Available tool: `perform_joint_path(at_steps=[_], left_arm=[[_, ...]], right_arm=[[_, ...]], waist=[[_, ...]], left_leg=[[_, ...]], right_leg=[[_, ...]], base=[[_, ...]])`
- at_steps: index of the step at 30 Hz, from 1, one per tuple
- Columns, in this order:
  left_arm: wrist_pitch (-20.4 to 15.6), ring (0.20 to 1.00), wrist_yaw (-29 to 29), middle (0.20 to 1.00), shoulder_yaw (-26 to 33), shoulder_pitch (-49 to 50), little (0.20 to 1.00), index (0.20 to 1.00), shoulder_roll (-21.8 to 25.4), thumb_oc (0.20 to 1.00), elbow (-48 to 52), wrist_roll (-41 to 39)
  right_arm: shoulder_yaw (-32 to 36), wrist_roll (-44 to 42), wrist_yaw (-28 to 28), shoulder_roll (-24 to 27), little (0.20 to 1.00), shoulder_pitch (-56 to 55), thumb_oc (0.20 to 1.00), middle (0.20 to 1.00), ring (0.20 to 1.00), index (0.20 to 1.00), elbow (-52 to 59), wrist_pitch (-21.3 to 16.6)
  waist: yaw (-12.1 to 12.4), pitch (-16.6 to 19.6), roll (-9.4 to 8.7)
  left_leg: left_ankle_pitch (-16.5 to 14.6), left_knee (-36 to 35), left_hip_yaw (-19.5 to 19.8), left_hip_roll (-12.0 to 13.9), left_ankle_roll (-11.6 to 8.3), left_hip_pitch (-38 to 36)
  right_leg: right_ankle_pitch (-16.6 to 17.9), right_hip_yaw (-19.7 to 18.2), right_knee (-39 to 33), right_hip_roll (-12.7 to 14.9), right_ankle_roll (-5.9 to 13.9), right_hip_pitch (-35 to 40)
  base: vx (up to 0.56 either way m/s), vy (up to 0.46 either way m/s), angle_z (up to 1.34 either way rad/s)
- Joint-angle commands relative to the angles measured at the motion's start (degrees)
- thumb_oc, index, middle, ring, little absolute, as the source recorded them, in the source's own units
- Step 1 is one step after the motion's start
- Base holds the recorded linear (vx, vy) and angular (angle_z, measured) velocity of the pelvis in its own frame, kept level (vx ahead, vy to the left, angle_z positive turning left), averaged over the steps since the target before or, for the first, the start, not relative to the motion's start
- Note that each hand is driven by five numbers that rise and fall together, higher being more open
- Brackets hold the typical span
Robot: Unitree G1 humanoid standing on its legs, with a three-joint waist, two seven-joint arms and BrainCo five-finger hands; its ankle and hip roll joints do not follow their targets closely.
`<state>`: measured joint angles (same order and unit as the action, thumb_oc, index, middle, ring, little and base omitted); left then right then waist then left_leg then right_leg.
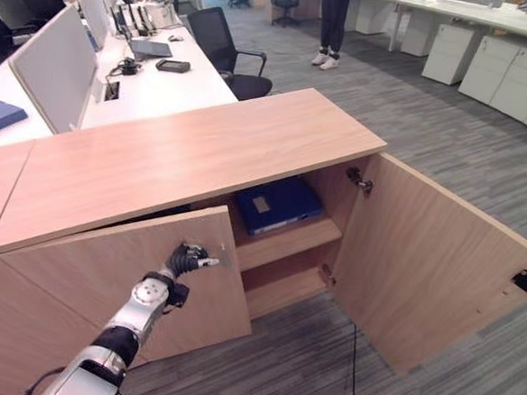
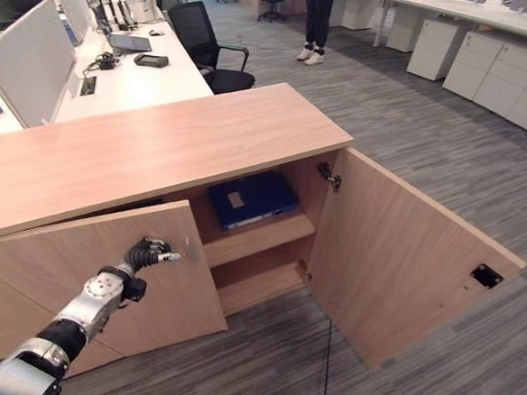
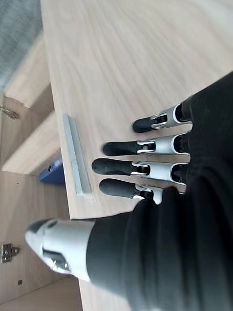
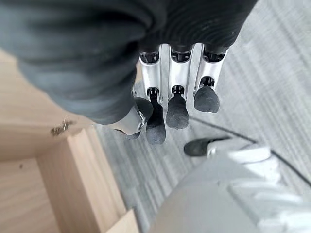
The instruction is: Put the empty folder in the office cabinet
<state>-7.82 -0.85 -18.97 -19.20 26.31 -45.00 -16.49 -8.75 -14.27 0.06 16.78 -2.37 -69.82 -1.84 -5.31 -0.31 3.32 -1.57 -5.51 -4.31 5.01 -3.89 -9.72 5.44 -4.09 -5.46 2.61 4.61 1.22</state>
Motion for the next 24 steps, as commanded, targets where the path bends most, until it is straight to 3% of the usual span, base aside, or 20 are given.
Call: perform_joint_path(at_steps=[1, 6, 15, 16, 20, 22, 23, 24], left_arm=[[-3.5, 1.000, 2.3, 1.000, 2.2, -10.8, 1.000, 1.000, 4.6, 1.000, -3.0, 0.4], [-3.9, 1.000, 2.3, 1.000, 2.5, -10.1, 1.000, 1.000, 5.1, 1.000, -1.1, 0.4], [-4.0, 1.000, -2.2, 1.000, 0.5, 4.3, 1.000, 1.000, -0.9, 1.000, 14.6, 1.0], [-3.5, 1.000, -3.1, 1.000, 0.2, 7.1, 1.000, 1.000, -1.2, 1.000, 17.8, 0.5], [-2.9, 1.000, -4.4, 1.000, 0.3, 11.0, 1.000, 1.000, -2.4, 1.000, 19.5, -0.6], [-2.6, 1.000, -5.0, 1.000, 0.5, 13.2, 1.000, 1.000, -2.5, 1.000, 19.7, -0.6], [-2.0, 1.000, -5.8, 1.000, 1.0, 16.3, 1.000, 1.000, -2.8, 1.000, 19.2, -1.0], [-1.5, 1.000, -6.2, 1.000, 1.0, 17.1, 1.000, 1.000, -2.9, 1.000, 19.2, -0.9]], right_arm=[[-1.2, -1.4, 0.7, -0.4, 0.200, 1.4, 0.200, 0.200, 0.200, 0.200, -1.1, -1.0], [-1.3, -1.8, 0.8, -0.7, 0.200, 1.9, 0.200, 0.200, 0.200, 0.200, -1.1, -1.1], [2.4, -3.3, 0.5, -1.1, 0.200, 3.1, 0.200, 0.200, 0.200, 0.200, -1.5, -0.9], [3.7, -4.0, 0.1, -0.8, 0.200, 4.6, 0.200, 0.200, 0.200, 0.200, -1.2, -0.9], [5.1, -5.2, -0.2, -0.9, 0.200, 5.4, 0.200, 0.200, 0.200, 0.200, -0.1, -1.0], [6.4, -5.8, -0.6, -1.1, 0.200, 5.4, 0.200, 0.200, 0.200, 0.200, 0.1, -1.0], [6.8, -5.7, -0.6, -1.2, 0.200, 4.9, 0.200, 0.200, 0.200, 0.200, 0.1, -0.9], [7.1, -5.6, -0.8, -1.2, 0.200, 5.0, 0.200, 0.200, 0.200, 0.200, 0.0, -0.9]], waist=[[-0.9, 1.1, -2.27], [-0.5, 0.7, -2.67], [1.0, -1.1, -3.17], [2.0, -3.0, -2.78], [2.1, -5.0, -1.99], [2.8, -5.4, -1.32], [3.4, -5.4, -1.71], [3.4, -5.5, -1.88]], left_leg=[[-1.2, 0.5, 1.7, 0.3, -1.78, 0.3], [-1.4, 0.5, 1.4, 0.0, -1.42, 0.3], [-2.4, 0.7, 0.2, -1.0, 0.05, -0.1], [-2.4, 1.3, -1.3, -0.6, 0.35, 0.6], [-2.0, 1.8, -2.6, 0.1, 0.51, 1.2], [-2.1, 2.1, -4.5, 1.3, 0.08, 1.7], [-2.6, 2.4, -6.5, 2.2, -0.62, 1.4], [-2.7, 2.5, -7.0, 2.4, -0.90, 1.2]], right_leg=[[-5.9, 1.2, 1.3, 5.4, 6.45, 4.6], [-5.5, 1.1, 1.6, 5.8, 6.79, 4.3], [-5.0, 1.3, 5.2, 6.9, 7.67, 1.6], [-4.6, 5.5, 9.6, 7.4, 8.56, -1.5], [-5.1, 10.4, 16.5, 8.1, 9.91, -4.8], [-4.4, 16.3, 17.7, 13.0, 9.48, -5.7], [-2.8, 21.5, 14.8, 17.3, 8.21, -4.4], [-1.3, 22.2, 13.8, 18.3, 8.23, -4.7]], base=[[-0.03, 0.020, 0.01], [-0.01, 0.004, 0.00], [-0.04, 0.031, -0.03], [-0.16, -0.020, -0.18], [-0.11, -0.010, -0.41], [-0.09, -0.192, -0.70], [0.00, -0.326, -0.76], [0.05, -0.373, -0.80]])
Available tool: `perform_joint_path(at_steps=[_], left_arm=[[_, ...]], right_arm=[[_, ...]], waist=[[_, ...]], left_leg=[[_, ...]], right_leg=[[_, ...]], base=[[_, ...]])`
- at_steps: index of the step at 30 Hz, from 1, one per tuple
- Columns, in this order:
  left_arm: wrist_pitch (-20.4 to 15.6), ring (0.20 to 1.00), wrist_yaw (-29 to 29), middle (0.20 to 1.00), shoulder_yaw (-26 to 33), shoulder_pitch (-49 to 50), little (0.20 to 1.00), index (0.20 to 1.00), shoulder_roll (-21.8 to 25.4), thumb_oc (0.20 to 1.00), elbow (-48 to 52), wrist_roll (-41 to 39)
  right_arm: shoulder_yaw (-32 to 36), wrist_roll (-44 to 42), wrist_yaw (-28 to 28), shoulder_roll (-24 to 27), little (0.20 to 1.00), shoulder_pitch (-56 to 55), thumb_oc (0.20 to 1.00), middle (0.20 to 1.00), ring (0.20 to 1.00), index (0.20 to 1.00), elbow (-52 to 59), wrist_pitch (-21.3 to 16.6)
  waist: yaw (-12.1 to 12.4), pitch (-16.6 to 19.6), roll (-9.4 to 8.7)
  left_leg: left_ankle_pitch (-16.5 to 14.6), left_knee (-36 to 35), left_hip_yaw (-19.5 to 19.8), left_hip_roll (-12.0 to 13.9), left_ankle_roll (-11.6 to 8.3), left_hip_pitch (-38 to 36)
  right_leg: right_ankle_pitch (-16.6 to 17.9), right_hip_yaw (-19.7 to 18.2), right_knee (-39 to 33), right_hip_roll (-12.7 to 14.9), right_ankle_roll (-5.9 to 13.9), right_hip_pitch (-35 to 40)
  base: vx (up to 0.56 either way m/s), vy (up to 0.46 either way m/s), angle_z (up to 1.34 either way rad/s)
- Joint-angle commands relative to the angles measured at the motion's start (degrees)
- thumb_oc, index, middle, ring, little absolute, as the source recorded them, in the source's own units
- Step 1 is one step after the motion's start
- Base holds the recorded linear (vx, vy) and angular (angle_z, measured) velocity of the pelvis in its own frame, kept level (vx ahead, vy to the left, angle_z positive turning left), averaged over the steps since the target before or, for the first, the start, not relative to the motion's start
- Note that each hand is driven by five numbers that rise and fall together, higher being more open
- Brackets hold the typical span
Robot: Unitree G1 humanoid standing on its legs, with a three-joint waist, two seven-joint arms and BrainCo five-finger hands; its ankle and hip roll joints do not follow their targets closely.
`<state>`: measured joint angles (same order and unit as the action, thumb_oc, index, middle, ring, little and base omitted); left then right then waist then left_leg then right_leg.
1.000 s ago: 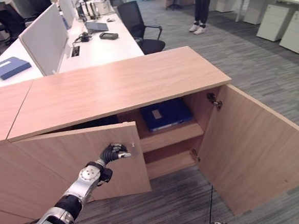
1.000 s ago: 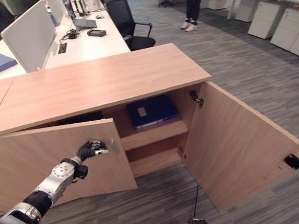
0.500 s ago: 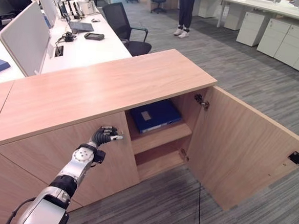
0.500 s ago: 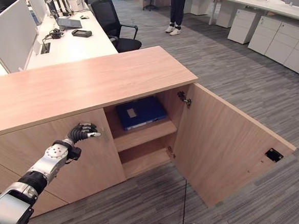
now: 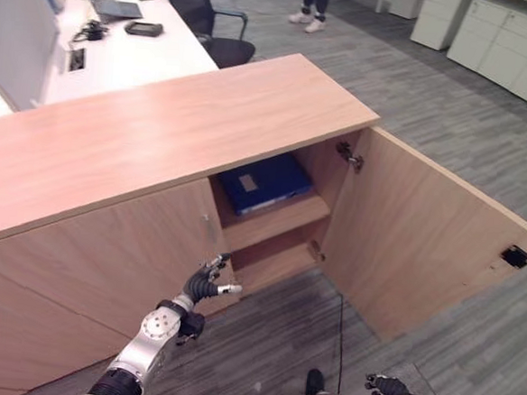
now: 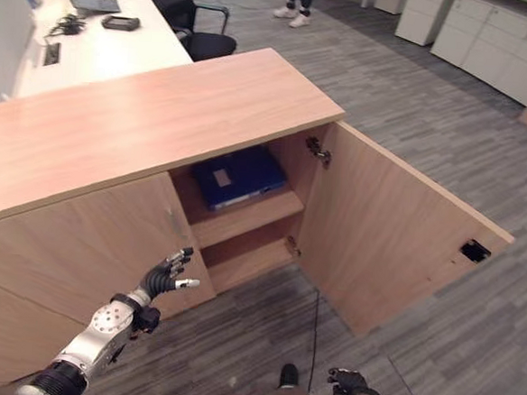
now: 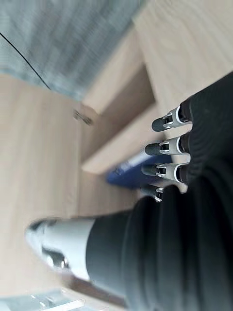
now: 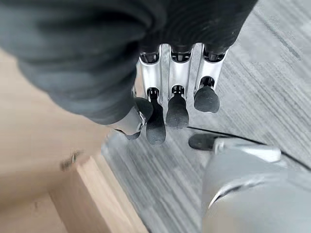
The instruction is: Put the empty folder in the office cabinet
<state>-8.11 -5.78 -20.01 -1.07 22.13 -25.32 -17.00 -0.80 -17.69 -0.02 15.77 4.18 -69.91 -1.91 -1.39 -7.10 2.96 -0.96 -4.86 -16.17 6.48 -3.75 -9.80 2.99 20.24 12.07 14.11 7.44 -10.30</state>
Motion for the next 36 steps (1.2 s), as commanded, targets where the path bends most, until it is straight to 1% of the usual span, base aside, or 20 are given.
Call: perform_joint_path(at_steps=[1, 3, 6, 7, 8, 10, 11, 12, 13, 14, 15, 17, 18, 19, 22, 24, 27, 29, 34, 36], left_arm=[[-1.1, 1.000, -1.7, 1.000, 2.0, -0.3, 1.000, 1.000, 0.9, 1.000, -1.2, -0.1], [-1.1, 1.000, -2.4, 1.000, 1.4, 1.2, 1.000, 1.000, 0.7, 1.000, -2.0, 0.2], [-1.0, 1.000, -2.5, 1.000, 1.5, 2.1, 1.000, 1.000, 0.4, 1.000, -2.8, 0.6], [-0.8, 1.000, -2.9, 1.000, 1.9, 3.7, 1.000, 1.000, -0.2, 1.000, -3.8, 0.3], [-0.5, 1.000, -3.0, 1.000, 1.9, 4.1, 1.000, 1.000, -1.0, 1.000, -5.0, -0.2], [-0.5, 1.000, -3.0, 1.000, 1.9, 4.1, 1.000, 1.000, -1.0, 1.000, -5.0, -0.2], [0.1, 1.000, -2.8, 1.000, 2.3, 4.4, 1.000, 1.000, -2.0, 1.000, -6.6, -0.5], [0.3, 1.000, -2.1, 1.000, 2.4, 3.8, 1.000, 1.000, -2.8, 1.000, -7.6, -0.9], [0.3, 1.000, -2.1, 1.000, 2.4, 3.7, 1.000, 1.000, -2.8, 1.000, -7.6, -0.9], [0.1, 1.000, -1.6, 1.000, 2.3, 3.7, 1.000, 1.000, -3.3, 1.000, -8.1, -1.2], [0.2, 1.000, -1.5, 1.000, 2.4, 3.8, 1.000, 1.000, -3.6, 1.000, -8.1, -1.3], [0.0, 1.000, -1.4, 1.000, 2.5, 4.3, 1.000, 1.000, -3.7, 1.000, -8.0, -1.3], [0.2, 1.000, -1.5, 1.000, 2.2, 4.4, 1.000, 1.000, -3.6, 1.000, -8.3, -0.9], [-0.1, 1.000, -1.8, 1.000, 2.2, 4.6, 1.000, 1.000, -3.4, 1.000, -8.0, -1.2], [-0.4, 1.000, -2.0, 1.000, 4.1, 5.9, 1.000, 1.000, -2.2, 1.000, -8.0, -1.1], [-0.7, 1.000, -2.0, 1.000, 4.7, 6.3, 1.000, 1.000, -1.2, 1.000, -7.9, -0.7], [-0.7, 1.000, -2.6, 1.000, 4.2, 6.6, 1.000, 1.000, 1.0, 1.000, -7.6, -0.4], [-0.7, 1.000, -2.8, 1.000, 3.3, 6.7, 1.000, 1.000, 1.5, 1.000, -7.9, -0.2], [-0.6, 1.000, -3.3, 1.000, 2.0, 7.0, 1.000, 1.000, 2.4, 1.000, -7.3, -0.2], [-0.4, 1.000, -3.4, 1.000, 1.3, 7.2, 1.000, 1.000, 2.7, 1.000, -7.5, -0.4]], right_arm=[[-0.4, -2.4, -0.9, -0.1, 0.200, -1.6, 0.200, 0.200, 0.200, 0.200, -0.3, -0.8], [-0.3, -2.7, -0.9, 0.1, 0.200, -2.1, 0.200, 0.200, 0.200, 0.200, -1.0, -0.8], [-0.2, -2.7, -0.9, 0.4, 0.200, -2.4, 0.200, 0.200, 0.200, 0.200, -1.2, -0.8], [-0.3, -2.7, -1.0, 1.2, 0.200, -2.7, 0.200, 0.200, 0.200, 0.200, -1.9, -1.0], [-0.8, -2.8, -0.9, 1.5, 0.200, -2.6, 0.200, 0.200, 0.200, 0.200, -1.9, -1.1], [-0.8, -2.8, -0.9, 1.5, 0.200, -2.6, 0.200, 0.200, 0.200, 0.200, -1.9, -1.1], [-2.3, -2.3, -0.9, 2.7, 0.200, -1.9, 0.200, 0.200, 0.200, 0.200, -2.2, -1.2], [-2.7, -2.3, -1.2, 3.7, 0.200, -1.1, 0.200, 0.200, 0.200, 0.200, -2.1, -1.1], [-2.7, -2.4, -1.2, 3.7, 0.200, -1.0, 0.200, 0.200, 0.200, 0.200, -2.1, -1.1], [-3.0, -2.5, -1.3, 4.4, 0.200, -0.7, 0.200, 0.200, 0.200, 0.200, -2.3, -1.0], [-3.3, -2.5, -1.3, 5.0, 0.200, -0.5, 0.200, 0.200, 0.200, 0.200, -2.5, -0.9], [-2.9, -2.3, -1.3, 5.9, 0.200, -0.7, 0.200, 0.200, 0.200, 0.200, -2.8, -1.0], [-2.5, -2.1, -1.6, 6.5, 0.200, -0.9, 0.200, 0.200, 0.200, 0.200, -3.5, -1.0], [-2.0, -2.8, -1.5, 6.7, 0.200, -0.6, 0.200, 0.200, 0.200, 0.200, -3.3, -1.3], [0.1, -4.4, -1.6, 7.6, 0.200, -0.2, 0.200, 0.200, 0.200, 0.200, -2.8, -2.2], [0.7, -4.9, -1.7, 9.4, 0.200, 1.8, 0.200, 0.200, 0.200, 0.200, -2.1, -2.5], [0.2, -6.1, -1.8, 13.5, 0.200, 8.1, 0.200, 0.200, 0.200, 0.200, -2.0, -2.7], [-1.4, -5.8, -1.8, 14.5, 0.200, 11.7, 0.200, 0.200, 0.200, 0.200, -2.3, -2.7], [-4.4, -5.1, -1.8, 15.0, 0.200, 16.7, 0.200, 0.200, 0.200, 0.200, -2.4, -2.6], [-6.1, -5.1, -2.0, 14.0, 0.200, 19.6, 0.200, 0.200, 0.200, 0.200, -1.9, -2.7]], waist=[[-0.7, 1.4, -1.83], [-0.7, 2.2, -2.63], [-0.8, 2.7, -2.66], [-1.6, 3.2, -1.93], [-2.4, 3.0, -0.86], [-2.4, 3.0, -0.81], [-3.2, 1.4, 1.15], [-2.9, -0.5, 0.68], [-3.1, -0.3, 0.56], [-2.8, -0.8, -0.08], [-2.0, -0.7, -0.40], [-0.7, -0.5, -0.36], [-0.1, -0.4, 0.01], [-0.1, -0.3, 0.10], [-0.1, 1.3, 0.07], [0.3, 2.0, -0.31], [2.2, 3.1, -1.28], [3.3, 3.5, -1.72], [4.8, 3.8, -2.11], [5.6, 3.9, -2.37]], left_leg=[[-3.6, 2.0, 4.3, 1.2, -1.48, 1.1], [-4.0, 2.8, 3.5, 1.0, -1.96, 1.1], [-4.1, 3.3, 2.9, 1.4, -2.56, 0.8], [-3.7, 5.0, 2.3, 3.3, -3.71, 0.4], [-2.1, 7.4, 1.9, 5.6, -5.07, 0.5], [-2.1, 7.4, 1.9, 5.7, -5.10, 0.5], [7.1, 18.3, 3.2, 10.8, -7.11, 4.2], [10.1, 26.1, 7.4, 10.4, -7.18, 7.4], [10.4, 26.0, 7.5, 10.2, -7.11, 7.7], [10.9, 28.5, 9.5, 9.0, -6.54, 9.6], [8.3, 26.4, 11.5, 6.8, -5.70, 11.2], [3.5, 19.6, 12.9, 3.9, -4.49, 11.1], [2.8, 15.5, 13.8, 2.9, -4.31, 11.4], [2.5, 12.5, 14.6, 2.4, -4.82, 10.6], [1.4, 6.2, 14.4, 2.2, -4.58, 5.7], [1.2, 4.3, 14.3, 2.2, -4.32, 4.0], [0.6, 3.2, 14.8, 2.0, -3.81, 3.0], [0.4, 3.0, 15.1, 1.9, -3.65, 2.7], [0.1, 2.9, 15.7, 1.8, -3.47, 2.6], [0.1, 2.8, 16.1, 1.7, -3.39, 2.7]], right_leg=[[2.0, -1.9, -5.5, 7.4, 5.87, 6.8], [3.1, -2.1, -9.8, 7.2, 6.43, 8.7], [3.3, -2.8, -10.8, 6.4, 6.48, 9.2], [2.7, -3.6, -12.2, 4.5, 5.99, 9.9], [1.3, -4.6, -12.2, 2.2, 4.74, 10.3], [1.3, -4.6, -12.2, 2.1, 4.72, 10.3], [-1.8, -5.8, -13.9, -2.8, 1.05, 12.7], [-2.5, -7.3, -14.9, -4.2, -0.59, 14.1], [-2.4, -7.2, -14.8, -4.0, -0.61, 13.8], [-3.0, -8.6, -15.8, -4.2, -0.96, 14.4], [-3.3, -10.2, -16.2, -4.3, -0.78, 14.6], [-4.2, -11.3, -16.5, -4.2, -0.03, 15.6], [-4.6, -11.3, -16.3, -4.6, 0.22, 16.3], [-4.9, -11.5, -16.5, -4.8, 0.45, 17.0], [-4.8, -10.6, -16.6, -4.9, 0.78, 18.5], [-4.7, -10.2, -16.5, -4.9, 1.04, 18.7], [-4.6, -9.5, -16.5, -4.6, 1.60, 19.2], [-4.7, -9.1, -16.5, -4.4, 1.77, 19.6], [-4.7, -8.5, -16.5, -4.3, 1.87, 19.9], [-4.5, -8.2, -16.5, -4.2, 1.91, 20.0]], base=[[0.06, -0.228, -0.70], [0.08, -0.173, -0.57], [0.09, -0.219, -0.52], [0.14, -0.378, -0.63], [0.14, -0.380, -0.42], [0.07, -0.233, -0.73], [0.13, -0.425, -0.72], [0.12, -0.427, -0.54], [0.08, -0.220, -0.86], [0.10, -0.114, -1.08], [0.16, -0.111, -0.87], [0.19, 0.010, -0.70], [0.19, 0.039, -0.66], [0.15, 0.015, -0.53], [0.17, 0.035, -0.21], [0.08, 0.041, 0.57], [0.04, 0.042, 0.48], [0.02, 0.034, 0.19], [0.00, 0.010, 0.03], [0.00, 0.000, 0.00]])
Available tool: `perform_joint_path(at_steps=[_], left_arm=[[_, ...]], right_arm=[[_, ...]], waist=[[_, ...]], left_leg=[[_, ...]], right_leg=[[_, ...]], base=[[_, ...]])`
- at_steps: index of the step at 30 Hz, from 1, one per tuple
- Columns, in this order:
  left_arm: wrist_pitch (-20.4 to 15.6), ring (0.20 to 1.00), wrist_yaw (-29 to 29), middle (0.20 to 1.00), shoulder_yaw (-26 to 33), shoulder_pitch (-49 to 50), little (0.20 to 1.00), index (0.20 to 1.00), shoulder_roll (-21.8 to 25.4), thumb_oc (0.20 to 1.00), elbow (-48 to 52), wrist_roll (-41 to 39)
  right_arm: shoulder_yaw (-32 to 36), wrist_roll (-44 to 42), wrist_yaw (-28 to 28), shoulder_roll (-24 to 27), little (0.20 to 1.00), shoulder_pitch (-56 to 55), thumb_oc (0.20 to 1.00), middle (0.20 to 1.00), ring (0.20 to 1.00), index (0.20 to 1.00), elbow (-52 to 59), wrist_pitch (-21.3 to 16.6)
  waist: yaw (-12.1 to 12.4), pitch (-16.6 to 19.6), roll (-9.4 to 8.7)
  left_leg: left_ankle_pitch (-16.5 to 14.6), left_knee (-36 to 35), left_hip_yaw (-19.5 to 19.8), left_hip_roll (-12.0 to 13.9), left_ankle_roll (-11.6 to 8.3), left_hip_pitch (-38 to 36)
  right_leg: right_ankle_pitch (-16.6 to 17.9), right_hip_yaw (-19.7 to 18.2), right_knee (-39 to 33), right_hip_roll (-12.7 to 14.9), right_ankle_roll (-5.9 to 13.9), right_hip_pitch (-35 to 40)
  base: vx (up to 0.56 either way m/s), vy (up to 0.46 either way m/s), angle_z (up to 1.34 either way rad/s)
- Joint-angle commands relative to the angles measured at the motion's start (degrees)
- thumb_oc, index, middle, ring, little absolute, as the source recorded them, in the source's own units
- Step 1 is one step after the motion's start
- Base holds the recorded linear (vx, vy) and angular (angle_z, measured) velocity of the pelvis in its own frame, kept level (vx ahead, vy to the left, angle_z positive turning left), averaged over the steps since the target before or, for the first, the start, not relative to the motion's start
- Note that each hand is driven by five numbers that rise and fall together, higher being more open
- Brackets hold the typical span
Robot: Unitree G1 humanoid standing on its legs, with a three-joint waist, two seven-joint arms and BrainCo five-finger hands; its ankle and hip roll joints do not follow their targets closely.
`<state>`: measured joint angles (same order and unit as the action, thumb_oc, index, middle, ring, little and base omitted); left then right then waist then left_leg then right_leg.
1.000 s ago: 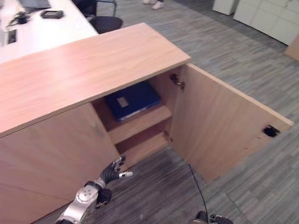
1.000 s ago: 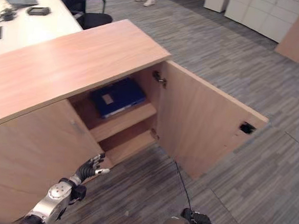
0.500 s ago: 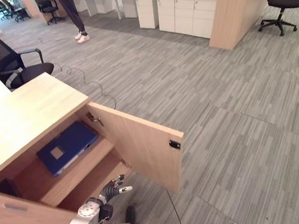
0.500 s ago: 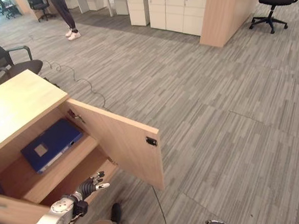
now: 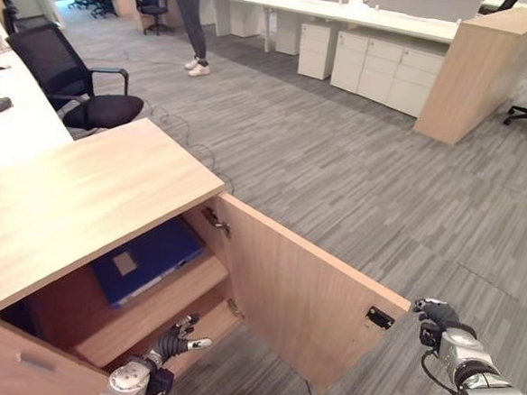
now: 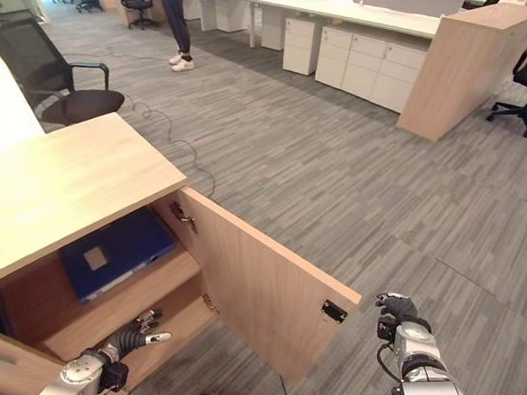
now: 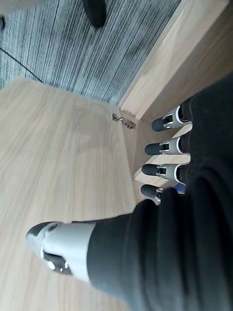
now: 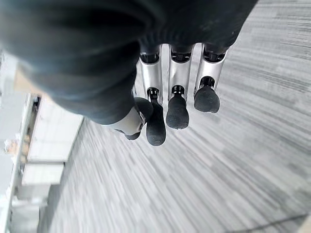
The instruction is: Put the empty folder in the office cabinet
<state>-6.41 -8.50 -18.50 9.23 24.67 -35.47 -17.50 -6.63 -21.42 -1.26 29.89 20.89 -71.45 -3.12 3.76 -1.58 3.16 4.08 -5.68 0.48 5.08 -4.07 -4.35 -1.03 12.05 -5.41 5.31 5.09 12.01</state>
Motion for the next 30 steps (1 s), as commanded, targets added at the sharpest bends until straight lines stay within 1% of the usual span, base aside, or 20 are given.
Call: perform_joint_path(at_steps=[1, 5, 6, 9, 13, 16, 20, 21, 22, 24, 26, 27, 28, 29, 30], left_arm=[[-2.0, 1.000, -0.7, 1.000, -0.6, -3.1, 1.000, 1.000, 0.1, 1.000, 2.5, 0.0], [-1.9, 1.000, -0.5, 1.000, -1.1, -3.1, 1.000, 1.000, 0.0, 1.000, 1.9, -0.1], [-1.8, 1.000, -0.4, 1.000, -1.5, -3.1, 1.000, 1.000, -0.1, 1.000, 1.5, -0.3], [-1.7, 1.000, -0.2, 1.000, -1.7, -3.1, 1.000, 1.000, -0.3, 1.000, 1.4, -0.4], [-1.4, 1.000, 0.2, 1.000, -1.6, -3.4, 1.000, 1.000, -0.8, 1.000, 0.7, -0.2], [-1.4, 1.000, 0.4, 1.000, -1.3, -3.6, 1.000, 1.000, -1.1, 1.000, 0.2, -0.1], [-1.6, 1.000, 1.3, 1.000, 0.1, -4.1, 1.000, 1.000, -1.8, 1.000, -1.6, 0.6], [-1.6, 1.000, 1.6, 1.000, 0.4, -4.4, 1.000, 1.000, -2.0, 1.000, -1.9, 0.3], [-1.7, 1.000, 1.9, 1.000, 0.5, -5.0, 1.000, 1.000, -2.3, 1.000, -2.0, 0.1], [-1.8, 1.000, 2.2, 1.000, 0.8, -5.5, 1.000, 1.000, -2.5, 1.000, -2.5, 0.1], [-1.8, 1.000, 2.8, 1.000, 1.1, -6.7, 1.000, 1.000, -3.2, 1.000, -3.0, -0.5], [-1.8, 1.000, 3.1, 1.000, 1.4, -7.1, 1.000, 1.000, -3.3, 1.000, -2.7, -0.6], [-1.7, 1.000, 2.8, 1.000, 2.3, -6.9, 1.000, 1.000, -3.5, 1.000, -2.4, -0.8], [-1.7, 1.000, 2.6, 1.000, 2.8, -6.7, 1.000, 1.000, -3.6, 1.000, -2.5, -0.7], [-1.7, 1.000, 2.6, 1.000, 3.2, -6.7, 1.000, 1.000, -3.8, 1.000, -3.2, -0.6]], right_arm=[[-1.0, -1.5, -0.9, -0.7, 0.200, 3.9, 0.200, 0.200, 0.200, 0.200, -0.1, -1.6], [-2.8, -1.3, -1.1, -2.1, 0.200, 5.8, 0.200, 0.200, 0.200, 0.200, 0.0, -1.5], [-3.6, -1.2, -1.3, -3.5, 0.200, 6.6, 0.200, 0.200, 0.200, 0.200, -0.2, -1.5], [-4.0, -1.2, -1.4, -4.8, 0.200, 6.7, 0.200, 0.200, 0.200, 0.200, -0.2, -1.4], [-4.4, -1.0, -1.3, -7.1, 0.200, 4.6, 0.200, 0.200, 0.200, 0.200, -0.3, -1.1], [-4.3, -0.7, -1.2, -7.8, 0.200, 3.1, 0.200, 0.200, 0.200, 0.200, 0.2, -1.0], [-3.2, -1.4, -0.6, -9.3, 0.200, -1.5, 0.200, 0.200, 0.200, 0.200, 3.0, -1.5], [-2.8, -1.9, -0.8, -9.3, 0.200, -2.0, 0.200, 0.200, 0.200, 0.200, 3.7, -1.8], [-2.5, -2.3, -0.9, -9.3, 0.200, -2.4, 0.200, 0.200, 0.200, 0.200, 4.2, -1.9], [-2.2, -2.6, -1.0, -9.1, 0.200, -2.9, 0.200, 0.200, 0.200, 0.200, 4.7, -2.2], [-1.6, -2.8, -1.5, -8.8, 0.200, -3.8, 0.200, 0.200, 0.200, 0.200, 5.8, -2.6], [-1.2, -2.9, -1.6, -8.6, 0.200, -4.5, 0.200, 0.200, 0.200, 0.200, 6.4, -2.7], [-0.7, -3.1, -1.5, -8.5, 0.200, -5.8, 0.200, 0.200, 0.200, 0.200, 6.4, -2.6], [-0.7, -3.1, -1.3, -8.8, 0.200, -6.4, 0.200, 0.200, 0.200, 0.200, 6.4, -2.6], [-0.7, -2.9, -1.1, -9.1, 0.200, -7.1, 0.200, 0.200, 0.200, 0.200, 6.4, -2.5]], waist=[[0.9, -1.6, -2.65], [1.5, -1.4, -2.76], [2.0, -1.5, -2.85], [2.4, -1.5, -2.85], [3.0, -1.7, -2.64], [3.1, -1.8, -2.41], [3.3, -2.7, -1.35], [3.5, -3.5, -0.97], [3.5, -4.1, -0.88], [3.3, -4.2, -0.83], [2.4, -5.3, -1.16], [1.5, -5.6, -1.42], [0.0, -5.6, -1.81], [-0.4, -5.5, -1.79], [-0.8, -5.3, -1.78]], left_leg=[[-4.8, 3.5, -0.4, 3.1, -3.04, -2.7], [-4.7, 3.4, 0.0, 3.2, -3.04, -2.6], [-4.6, 3.5, 0.3, 3.3, -3.09, -2.5], [-4.6, 3.6, 0.8, 3.3, -3.09, -2.3], [-4.2, 3.8, 2.3, 3.4, -3.37, -1.6], [-3.8, 3.8, 2.9, 3.5, -3.59, -1.2], [-2.3, 3.4, 4.8, 3.8, -4.90, 0.7], [-1.0, 3.8, 5.5, 3.8, -5.64, 2.0], [-0.7, 4.2, 6.1, 3.5, -6.22, 3.5], [-0.6, 4.5, 6.4, 3.3, -6.52, 4.7], [-0.4, 8.7, 3.9, 3.6, -6.66, 8.1], [-0.7, 11.0, -0.3, 5.1, -6.41, 8.5], [-2.1, 15.0, -6.4, 8.1, -6.37, 6.5], [-2.4, 16.9, -7.1, 8.9, -6.74, 5.0], [-2.7, 18.4, -6.7, 9.5, -7.09, 3.6]], right_leg=[[-0.5, 0.2, 1.0, 4.6, 4.28, -2.2], [-0.5, 0.5, 1.0, 4.5, 4.23, -2.1], [-0.6, 0.7, 1.0, 4.4, 4.15, -1.9], [-0.6, 1.1, 1.0, 4.3, 4.05, -1.7], [-1.0, 2.1, 1.0, 4.1, 3.64, -1.3], [-1.1, 2.8, 1.0, 3.9, 3.45, -1.2], [-1.4, 4.8, 0.7, 3.6, 3.07, -1.5], [-1.5, 5.5, 0.6, 3.5, 3.07, -1.8], [-1.5, 6.1, 0.4, 3.8, 3.07, -2.2], [-1.5, 6.8, 0.4, 4.0, 3.07, -2.8], [-0.9, 8.7, 0.5, 5.2, 3.07, -3.9], [-0.5, 10.3, 0.9, 6.1, 2.96, -4.7], [-0.3, 12.0, 1.6, 6.7, 2.31, -5.7], [0.0, 12.6, 1.8, 6.8, 2.00, -6.2], [0.2, 13.2, 2.2, 7.1, 1.76, -6.5]], base=[[0.00, 0.000, 0.00], [-0.01, -0.002, 0.05], [-0.02, -0.006, 0.11], [-0.01, -0.012, 0.10], [-0.03, -0.030, 0.14], [-0.03, -0.044, 0.21], [-0.06, -0.045, 0.24], [-0.14, -0.007, 0.24], [-0.12, -0.002, 0.22], [-0.11, 0.008, 0.35], [-0.21, 0.050, 0.48], [-0.30, 0.083, 0.78], [-0.27, 0.089, 0.86], [-0.21, 0.111, 0.73], [-0.10, 0.114, 0.48]])
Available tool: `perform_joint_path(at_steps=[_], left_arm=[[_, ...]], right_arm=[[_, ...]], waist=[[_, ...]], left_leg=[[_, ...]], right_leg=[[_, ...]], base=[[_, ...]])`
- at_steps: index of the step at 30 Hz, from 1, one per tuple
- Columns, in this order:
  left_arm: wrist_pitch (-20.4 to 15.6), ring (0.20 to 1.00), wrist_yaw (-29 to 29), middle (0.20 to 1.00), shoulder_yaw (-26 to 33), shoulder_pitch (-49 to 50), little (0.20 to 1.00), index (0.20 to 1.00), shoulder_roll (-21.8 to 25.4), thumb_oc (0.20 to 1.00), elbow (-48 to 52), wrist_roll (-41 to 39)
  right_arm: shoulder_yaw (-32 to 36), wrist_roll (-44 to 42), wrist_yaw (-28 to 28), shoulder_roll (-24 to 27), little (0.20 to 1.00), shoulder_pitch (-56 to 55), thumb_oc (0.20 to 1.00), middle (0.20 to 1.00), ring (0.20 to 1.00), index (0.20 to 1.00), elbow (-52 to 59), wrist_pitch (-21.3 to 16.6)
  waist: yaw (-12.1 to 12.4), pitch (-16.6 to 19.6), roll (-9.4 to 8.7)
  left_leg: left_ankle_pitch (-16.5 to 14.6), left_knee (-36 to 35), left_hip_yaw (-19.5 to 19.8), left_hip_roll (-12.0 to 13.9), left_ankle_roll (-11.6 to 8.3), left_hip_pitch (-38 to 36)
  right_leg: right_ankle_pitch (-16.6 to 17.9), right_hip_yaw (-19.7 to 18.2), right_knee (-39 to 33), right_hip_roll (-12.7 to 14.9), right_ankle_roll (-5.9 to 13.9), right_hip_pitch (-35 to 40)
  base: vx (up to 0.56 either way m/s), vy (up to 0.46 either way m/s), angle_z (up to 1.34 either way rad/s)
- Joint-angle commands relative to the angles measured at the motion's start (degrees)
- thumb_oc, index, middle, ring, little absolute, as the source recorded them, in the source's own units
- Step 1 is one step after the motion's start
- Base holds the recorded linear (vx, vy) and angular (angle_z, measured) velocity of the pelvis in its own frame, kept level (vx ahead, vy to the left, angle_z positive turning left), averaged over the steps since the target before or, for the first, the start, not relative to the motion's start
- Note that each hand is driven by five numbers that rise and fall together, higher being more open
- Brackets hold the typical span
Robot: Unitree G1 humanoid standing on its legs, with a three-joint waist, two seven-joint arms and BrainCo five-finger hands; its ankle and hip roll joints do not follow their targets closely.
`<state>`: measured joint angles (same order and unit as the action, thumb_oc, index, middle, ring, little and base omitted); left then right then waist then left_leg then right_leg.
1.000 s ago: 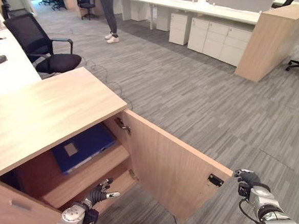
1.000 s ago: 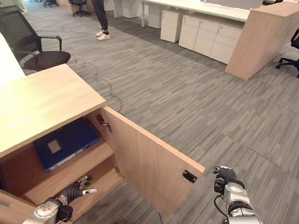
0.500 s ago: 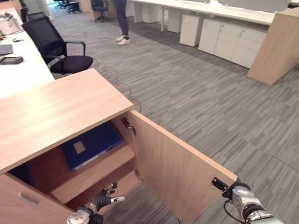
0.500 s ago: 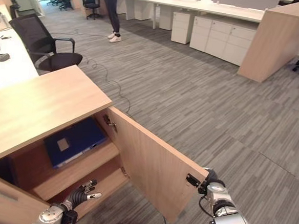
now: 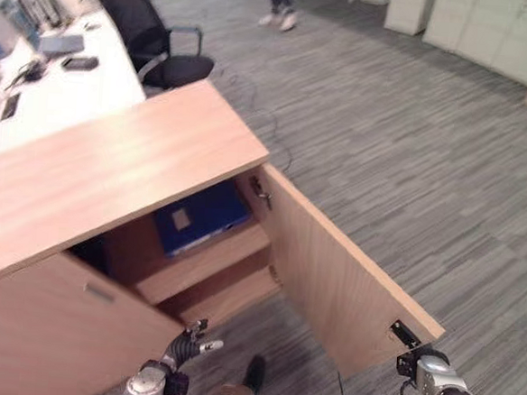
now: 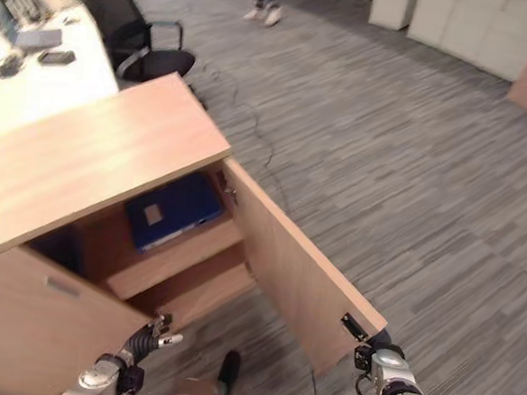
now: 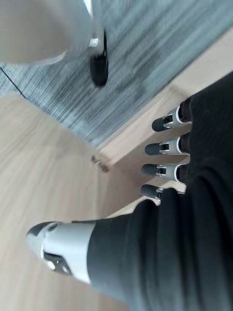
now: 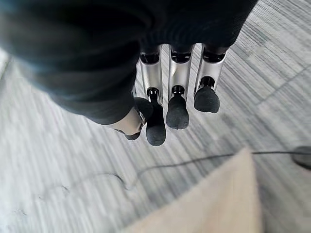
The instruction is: Put the empty folder in the office cabinet
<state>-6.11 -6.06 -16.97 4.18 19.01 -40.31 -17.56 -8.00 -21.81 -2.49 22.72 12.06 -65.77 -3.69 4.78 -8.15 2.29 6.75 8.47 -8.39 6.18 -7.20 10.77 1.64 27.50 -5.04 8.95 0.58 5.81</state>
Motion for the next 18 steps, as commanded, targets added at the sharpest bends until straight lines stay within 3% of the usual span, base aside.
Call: perform_joint_path(at_steps=[1, 4, 7, 10, 11, 13, 14, 15, 17, 18], left_arm=[[-2.1, 1.000, 0.1, 1.000, 1.8, -1.4, 1.000, 1.000, 1.8, 1.000, 1.3, -0.4], [-2.4, 1.000, 0.3, 1.000, 1.8, -1.4, 1.000, 1.000, 1.8, 1.000, 0.6, 0.3], [-2.0, 1.000, 0.0, 1.000, 1.3, -1.3, 1.000, 1.000, 2.1, 1.000, 1.2, 0.8], [-2.0, 1.000, -0.1, 1.000, 0.9, -1.4, 1.000, 1.000, 2.5, 1.000, 0.8, 1.5], [-2.0, 1.000, -0.1, 1.000, 0.9, -1.4, 1.000, 1.000, 2.5, 1.000, 0.7, 1.5], [-1.9, 1.000, -0.4, 1.000, 1.1, -1.1, 1.000, 1.000, 3.1, 1.000, 1.3, 2.2], [-1.9, 1.000, -0.4, 1.000, 1.1, -1.0, 1.000, 1.000, 3.2, 1.000, 1.4, 2.2], [-2.0, 1.000, -0.7, 1.000, 1.6, -0.7, 1.000, 1.000, 3.8, 1.000, 1.9, 2.6], [-1.9, 1.000, -0.6, 1.000, 1.8, -0.7, 1.000, 1.000, 4.5, 1.000, 2.1, 2.9], [-2.0, 1.000, -0.3, 1.000, 1.8, -1.0, 1.000, 1.000, 4.9, 1.000, 2.3, 2.7]], right_arm=[[0.9, -2.5, 0.4, -2.3, 0.200, 0.8, 0.200, 0.200, 0.200, 0.200, 0.9, -1.8], [2.0, -3.1, 1.0, -2.8, 0.200, -1.3, 0.200, 0.200, 0.200, 0.200, 1.1, -1.6], [3.4, -3.8, 1.0, -3.8, 0.200, -3.1, 0.200, 0.200, 0.200, 0.200, 1.3, -1.4], [4.2, -4.2, 0.9, -4.7, 0.200, -3.7, 0.200, 0.200, 0.200, 0.200, 1.1, -1.3], [4.3, -4.2, 0.9, -4.8, 0.200, -3.7, 0.200, 0.200, 0.200, 0.200, 1.1, -1.3], [4.7, -4.2, 0.9, -5.8, 0.200, -3.5, 0.200, 0.200, 0.200, 0.200, 1.2, -0.8], [4.7, -4.2, 0.9, -5.8, 0.200, -3.5, 0.200, 0.200, 0.200, 0.200, 1.2, -0.8], [4.5, -3.7, 1.0, -6.6, 0.200, -3.0, 0.200, 0.200, 0.200, 0.200, 1.2, -0.5], [4.5, -3.7, 1.1, -7.3, 0.200, -2.6, 0.200, 0.200, 0.200, 0.200, 1.5, -0.4], [4.1, -3.7, 1.2, -7.6, 0.200, -2.3, 0.200, 0.200, 0.200, 0.200, 2.0, -0.3]], waist=[[-2.1, 1.5, -0.88], [-4.0, 3.2, -0.11], [-4.8, 4.6, 0.28], [-4.3, 5.0, -0.91], [-4.3, 5.0, -1.04], [-3.3, 4.7, -2.50], [-3.2, 4.6, -2.61], [-2.3, 4.2, -3.28], [-2.0, 3.3, -3.53], [-2.6, 2.6, -3.59]], left_leg=[[-5.6, 4.6, 2.7, 8.8, -4.31, -12.9], [-6.0, 1.3, 3.0, 10.0, -5.75, -18.8], [-7.5, -4.3, 1.4, 10.2, -5.66, -20.4], [-11.5, -6.8, 1.4, 7.5, -4.40, -20.5], [-11.5, -6.7, 1.4, 7.3, -4.30, -20.5], [-14.5, -8.5, 1.3, 4.2, -2.40, -20.7], [-14.5, -8.5, 1.3, 4.0, -2.33, -20.8], [-14.9, -9.9, 1.2, 2.2, -1.14, -21.0], [-15.0, -9.8, 2.7, 1.4, -0.16, -20.8], [-14.8, -9.7, 4.4, 0.9, 0.53, -20.5]], right_leg=[[-2.3, -1.4, 2.3, 3.8, 6.16, -0.5], [-1.4, 1.5, 3.9, 5.3, 6.53, -1.7], [0.2, 3.9, 4.9, 7.1, 7.69, -2.1], [3.4, 4.2, 4.9, 10.4, 9.81, -2.8], [3.5, 4.2, 4.9, 10.5, 9.90, -2.9], [6.5, 4.3, 4.9, 13.9, 12.15, -3.2], [6.6, 4.3, 4.9, 14.0, 12.22, -3.2], [7.4, 4.6, 6.3, 15.5, 13.10, -3.9], [7.6, 2.3, 9.2, 15.9, 13.67, -5.0], [7.3, -2.9, 11.4, 14.6, 13.84, -6.5]], base=[[-0.09, 0.147, 0.53], [-0.10, 0.222, 0.75], [-0.06, 0.278, 1.04], [-0.03, 0.273, 0.98], [-0.03, 0.207, 0.36], [-0.05, 0.270, -0.03], [-0.11, 0.343, -0.03], [-0.11, 0.230, 0.04], [-0.09, 0.232, 0.02], [-0.03, 0.126, 0.05]])
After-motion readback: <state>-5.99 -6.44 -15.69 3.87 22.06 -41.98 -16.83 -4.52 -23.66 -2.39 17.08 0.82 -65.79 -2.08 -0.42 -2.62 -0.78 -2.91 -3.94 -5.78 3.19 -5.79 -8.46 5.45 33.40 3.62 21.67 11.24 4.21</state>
